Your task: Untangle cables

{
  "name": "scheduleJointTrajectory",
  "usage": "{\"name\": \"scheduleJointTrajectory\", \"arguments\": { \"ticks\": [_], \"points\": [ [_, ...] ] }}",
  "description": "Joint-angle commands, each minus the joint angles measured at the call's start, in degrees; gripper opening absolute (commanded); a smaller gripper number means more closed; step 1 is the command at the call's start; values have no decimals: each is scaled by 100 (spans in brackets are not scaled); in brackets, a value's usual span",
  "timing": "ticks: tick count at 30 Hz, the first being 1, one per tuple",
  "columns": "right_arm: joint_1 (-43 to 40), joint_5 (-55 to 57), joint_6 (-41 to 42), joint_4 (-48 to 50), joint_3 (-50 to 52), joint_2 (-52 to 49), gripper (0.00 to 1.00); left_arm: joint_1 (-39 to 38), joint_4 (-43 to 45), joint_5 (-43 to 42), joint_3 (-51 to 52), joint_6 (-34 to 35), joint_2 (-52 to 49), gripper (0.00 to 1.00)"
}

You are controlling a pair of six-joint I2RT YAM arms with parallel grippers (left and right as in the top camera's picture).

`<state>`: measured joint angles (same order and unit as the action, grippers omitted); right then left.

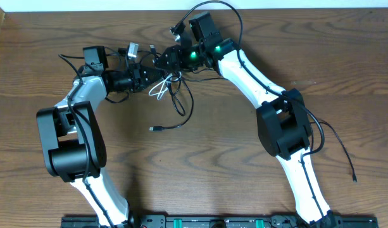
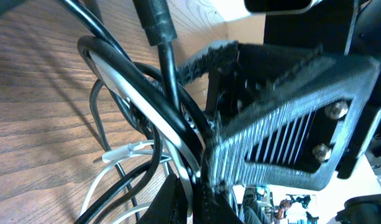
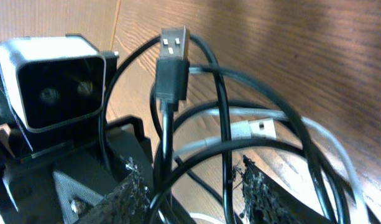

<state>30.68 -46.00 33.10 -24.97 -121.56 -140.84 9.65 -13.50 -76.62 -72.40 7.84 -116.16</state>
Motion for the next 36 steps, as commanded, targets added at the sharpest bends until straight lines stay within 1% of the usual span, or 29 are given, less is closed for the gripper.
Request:
{"name": "scheduleJointTrajectory", "arguments": {
  "ticks": [1,3,5,9,11,12,13,16,19,25,28,29,32,36],
  "points": [
    [42,136,160,81,-90,197,44,-74,-35,-201,20,-184,0,7],
    [70,157,155,46,-90,197,41,-85,-33,-201,20,-184,0,8],
    [85,275,149,-46,-90,197,32,-83,-35,-203,20,-184,0,7],
    [87,409,-131,-214,-90,197,27,-85,-35,-205,20,-184,0,7],
    [83,411,-267,-319,-90,197,23,-83,-35,-205,20,-181,0,7],
    [79,409,-385,-369,-90,197,16,-83,-33,-203,20,-184,0,7],
    [68,409,-535,-455,-90,197,1,-83,-33,-201,20,-184,0,7],
    [48,415,-761,-601,-90,197,1,-83,-33,-201,20,-184,0,7],
    [20,804,-1003,-876,-90,197,1,-83,-33,-197,20,-184,0,8],
    [-7,1598,-1113,-1335,-90,197,1,-83,-35,-90,20,-177,0,8],
    [-4,2245,-1113,-1593,-90,197,1,-83,-35,-90,20,-177,0,7],
    [-4,2616,-1115,-1731,-90,197,1,-83,-33,-90,20,-177,0,7],
    [-7,3077,-1335,-1976,-90,197,1,-61,-33,-70,20,-177,0,7],
    [-11,3825,-1366,-2194,-90,197,1,-2,-35,-70,20,-177,0,7]
  ]
}}
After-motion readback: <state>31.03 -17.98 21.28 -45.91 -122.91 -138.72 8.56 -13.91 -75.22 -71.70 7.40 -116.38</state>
